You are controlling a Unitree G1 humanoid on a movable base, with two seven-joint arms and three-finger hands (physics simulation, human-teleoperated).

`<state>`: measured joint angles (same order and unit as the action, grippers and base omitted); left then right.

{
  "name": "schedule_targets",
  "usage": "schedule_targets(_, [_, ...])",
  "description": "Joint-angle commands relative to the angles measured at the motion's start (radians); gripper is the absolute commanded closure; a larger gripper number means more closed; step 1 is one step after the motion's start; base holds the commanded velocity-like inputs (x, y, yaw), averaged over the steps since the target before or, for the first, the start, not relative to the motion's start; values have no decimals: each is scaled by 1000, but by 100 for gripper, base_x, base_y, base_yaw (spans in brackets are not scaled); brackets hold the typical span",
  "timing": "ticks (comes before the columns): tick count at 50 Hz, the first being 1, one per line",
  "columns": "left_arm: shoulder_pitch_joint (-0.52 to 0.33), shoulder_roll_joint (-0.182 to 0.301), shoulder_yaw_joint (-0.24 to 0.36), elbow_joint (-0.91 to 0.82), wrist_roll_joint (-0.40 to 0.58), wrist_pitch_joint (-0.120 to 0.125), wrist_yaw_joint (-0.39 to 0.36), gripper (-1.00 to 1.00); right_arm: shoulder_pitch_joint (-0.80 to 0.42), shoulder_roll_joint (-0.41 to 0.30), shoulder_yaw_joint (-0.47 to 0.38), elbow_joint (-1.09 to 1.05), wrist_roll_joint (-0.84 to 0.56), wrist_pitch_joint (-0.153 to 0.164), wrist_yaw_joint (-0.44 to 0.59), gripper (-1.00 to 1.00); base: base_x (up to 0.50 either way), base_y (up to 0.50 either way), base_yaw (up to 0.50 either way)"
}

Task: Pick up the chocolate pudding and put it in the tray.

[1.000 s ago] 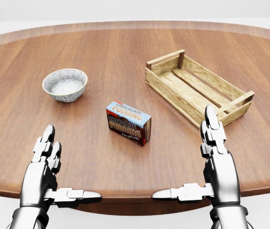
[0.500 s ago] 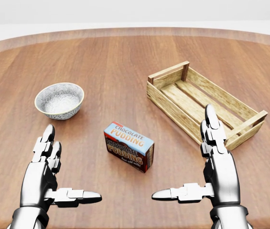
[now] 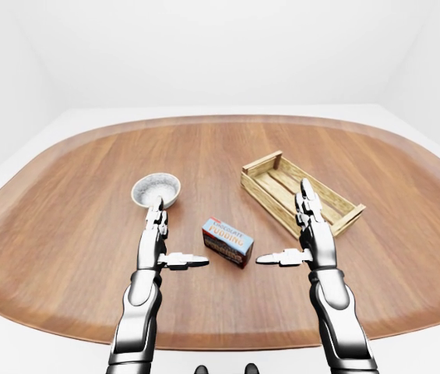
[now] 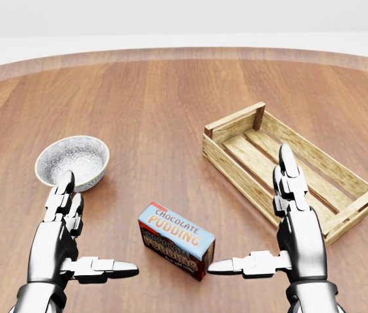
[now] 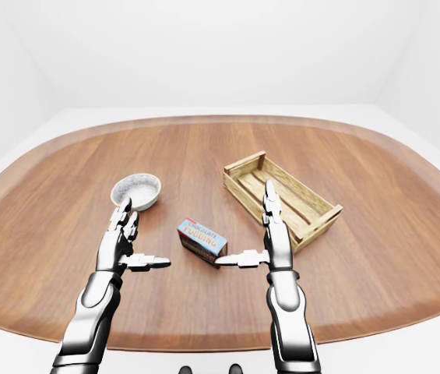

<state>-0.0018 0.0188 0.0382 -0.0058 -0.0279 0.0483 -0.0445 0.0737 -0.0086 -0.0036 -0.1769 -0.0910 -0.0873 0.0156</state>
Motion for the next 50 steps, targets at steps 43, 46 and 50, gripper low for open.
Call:
schedule_targets(43, [11,2,-7,-21,9,-5,1,-100,0,1,5,8,15,0,11,-100,13,0,0])
schedule_targets(46, [13,5,-15,-9,46,-31,5,-100,1,2,5,7,14,0,11,-100,0,0,0])
schedule_targets(50, [10,0,-16,20,52,-60,0,-100,28,14,9,-77,115,0,30,-100,0,0,0])
